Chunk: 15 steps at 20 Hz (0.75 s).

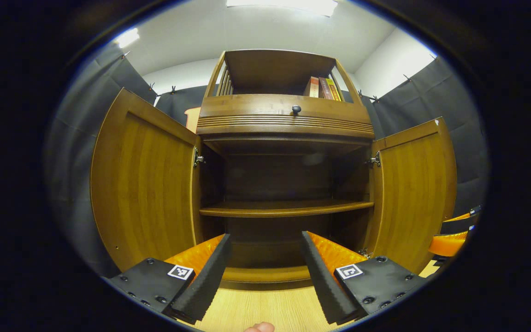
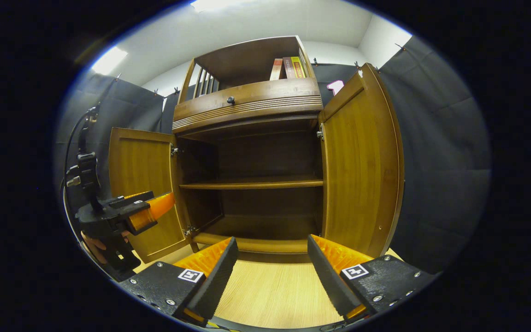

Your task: Open the right door of the double-door shoe cabinet with the right hand, and open the left door with the left hand.

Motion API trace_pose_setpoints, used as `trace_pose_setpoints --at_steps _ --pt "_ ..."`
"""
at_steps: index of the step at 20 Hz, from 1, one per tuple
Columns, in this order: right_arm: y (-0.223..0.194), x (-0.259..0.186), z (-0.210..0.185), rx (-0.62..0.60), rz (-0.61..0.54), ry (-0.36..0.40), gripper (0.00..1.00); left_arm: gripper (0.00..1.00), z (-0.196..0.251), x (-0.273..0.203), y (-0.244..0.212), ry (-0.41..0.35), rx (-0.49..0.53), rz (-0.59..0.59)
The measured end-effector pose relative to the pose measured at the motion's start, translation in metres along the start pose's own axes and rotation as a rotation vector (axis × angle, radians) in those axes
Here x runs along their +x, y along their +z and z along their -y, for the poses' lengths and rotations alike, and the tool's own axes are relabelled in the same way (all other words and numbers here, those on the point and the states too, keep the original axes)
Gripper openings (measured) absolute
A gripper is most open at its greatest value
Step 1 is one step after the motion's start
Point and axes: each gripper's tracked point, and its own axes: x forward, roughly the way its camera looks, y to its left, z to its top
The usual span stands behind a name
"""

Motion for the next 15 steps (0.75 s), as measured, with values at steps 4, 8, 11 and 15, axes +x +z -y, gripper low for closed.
trace_pose_setpoints --at_steps 4,8,11,15 --pt "-0.0003 0.0008 0.0011 -0.008 0.0 -0.003 1.0 0.95 -0.0014 -0.0003 0.0018 0.004 0.009 0.003" --pt "-0.0008 0.0018 0.0019 -0.008 0.0 -0.004 1.0 0.95 -0.001 0.0007 0.0029 0.004 0.017 0.008" --pt "-0.0011 0.0028 0.002 -0.001 -0.001 -0.006 1.0 0.95 0.0004 0.0015 0.0011 0.001 0.024 0.005" --pt "-0.0009 0.0037 0.0031 -0.002 0.0 -0.009 1.0 0.95 0.0002 0.0036 0.0022 -0.001 0.023 0.007"
